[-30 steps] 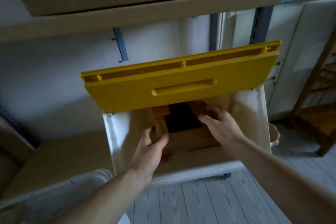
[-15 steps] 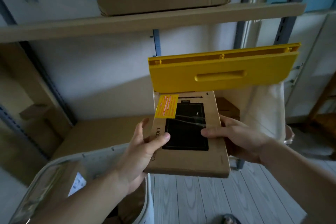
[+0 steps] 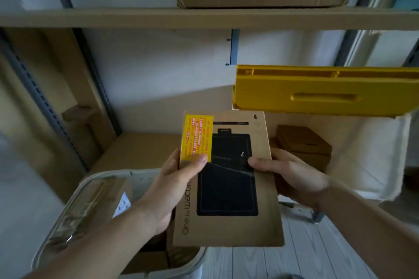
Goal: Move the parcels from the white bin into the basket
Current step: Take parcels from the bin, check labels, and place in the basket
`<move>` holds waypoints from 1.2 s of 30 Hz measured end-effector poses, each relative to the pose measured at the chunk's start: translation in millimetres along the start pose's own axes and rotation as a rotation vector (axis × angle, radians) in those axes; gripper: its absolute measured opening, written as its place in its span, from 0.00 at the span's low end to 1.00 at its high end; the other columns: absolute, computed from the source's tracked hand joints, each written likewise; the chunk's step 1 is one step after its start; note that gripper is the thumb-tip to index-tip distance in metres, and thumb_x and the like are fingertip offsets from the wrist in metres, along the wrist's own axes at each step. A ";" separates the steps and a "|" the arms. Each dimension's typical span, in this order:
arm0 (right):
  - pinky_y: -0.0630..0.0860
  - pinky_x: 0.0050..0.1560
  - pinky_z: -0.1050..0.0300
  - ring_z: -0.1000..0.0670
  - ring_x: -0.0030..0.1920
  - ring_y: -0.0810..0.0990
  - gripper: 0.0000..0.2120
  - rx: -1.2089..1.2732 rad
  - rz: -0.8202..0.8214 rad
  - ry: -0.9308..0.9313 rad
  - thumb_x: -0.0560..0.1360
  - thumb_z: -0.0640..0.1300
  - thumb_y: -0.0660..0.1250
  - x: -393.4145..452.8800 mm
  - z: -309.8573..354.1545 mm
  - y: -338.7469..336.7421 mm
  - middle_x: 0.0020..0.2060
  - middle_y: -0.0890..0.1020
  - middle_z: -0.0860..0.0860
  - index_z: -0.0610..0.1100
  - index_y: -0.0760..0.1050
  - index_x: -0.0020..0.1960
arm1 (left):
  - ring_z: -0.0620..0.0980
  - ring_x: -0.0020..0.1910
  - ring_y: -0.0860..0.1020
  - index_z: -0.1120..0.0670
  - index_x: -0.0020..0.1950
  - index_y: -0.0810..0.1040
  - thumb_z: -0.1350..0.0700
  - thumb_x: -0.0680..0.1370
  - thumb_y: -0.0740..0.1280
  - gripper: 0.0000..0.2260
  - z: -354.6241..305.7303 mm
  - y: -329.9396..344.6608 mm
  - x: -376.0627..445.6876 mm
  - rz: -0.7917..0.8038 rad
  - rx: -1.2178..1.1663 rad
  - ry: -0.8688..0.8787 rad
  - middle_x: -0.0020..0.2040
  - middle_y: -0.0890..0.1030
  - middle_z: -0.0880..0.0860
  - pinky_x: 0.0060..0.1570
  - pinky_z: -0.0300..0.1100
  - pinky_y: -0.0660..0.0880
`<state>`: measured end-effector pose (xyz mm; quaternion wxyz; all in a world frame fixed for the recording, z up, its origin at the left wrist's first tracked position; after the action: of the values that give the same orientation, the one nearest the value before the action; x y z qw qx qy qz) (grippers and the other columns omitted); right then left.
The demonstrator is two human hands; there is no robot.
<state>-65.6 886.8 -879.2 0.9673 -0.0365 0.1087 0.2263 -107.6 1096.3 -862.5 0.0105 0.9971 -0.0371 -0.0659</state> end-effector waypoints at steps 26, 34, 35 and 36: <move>0.83 0.55 0.46 0.48 0.53 0.87 0.22 0.190 -0.081 -0.198 0.75 0.54 0.67 129.4 42.6 96.0 0.53 0.88 0.52 0.53 0.76 0.68 | 0.29 0.53 0.80 0.39 0.60 0.74 0.47 0.80 0.60 0.10 -17.1 -129.4 50.0 -0.227 0.008 0.202 0.52 0.84 0.33 0.50 0.29 0.72; 0.78 0.66 0.41 0.46 0.59 0.85 0.23 0.256 -0.134 -0.162 0.78 0.61 0.59 143.4 43.3 104.5 0.57 0.87 0.50 0.54 0.77 0.68 | 0.29 0.60 0.77 0.37 0.66 0.74 0.40 0.75 0.63 0.18 -18.3 -147.4 53.0 -0.395 0.090 0.291 0.58 0.82 0.31 0.62 0.33 0.69; 0.77 0.67 0.40 0.46 0.60 0.85 0.23 0.252 -0.148 -0.155 0.79 0.62 0.58 145.1 42.8 104.6 0.57 0.87 0.50 0.54 0.78 0.68 | 0.30 0.60 0.78 0.39 0.68 0.73 0.39 0.75 0.63 0.21 -20.0 -148.4 52.2 -0.421 0.105 0.318 0.59 0.82 0.33 0.61 0.32 0.71; 0.76 0.68 0.39 0.46 0.60 0.85 0.22 0.250 -0.163 -0.147 0.80 0.62 0.57 146.5 42.4 104.5 0.58 0.86 0.50 0.54 0.78 0.68 | 0.31 0.60 0.78 0.41 0.69 0.74 0.39 0.75 0.64 0.23 -21.7 -149.7 50.9 -0.449 0.117 0.344 0.58 0.82 0.34 0.58 0.30 0.72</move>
<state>24.1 1048.5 -873.3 0.9848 0.0919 0.0615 0.1338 -43.6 1242.1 -851.5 -0.0558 0.9758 0.1832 0.1057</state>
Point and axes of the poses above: each hand's wrist, its own x-axis towards the middle knuckle, its own y-axis out of the palm, z = x × y, the point moved 7 cm from there along x, towards the middle knuckle
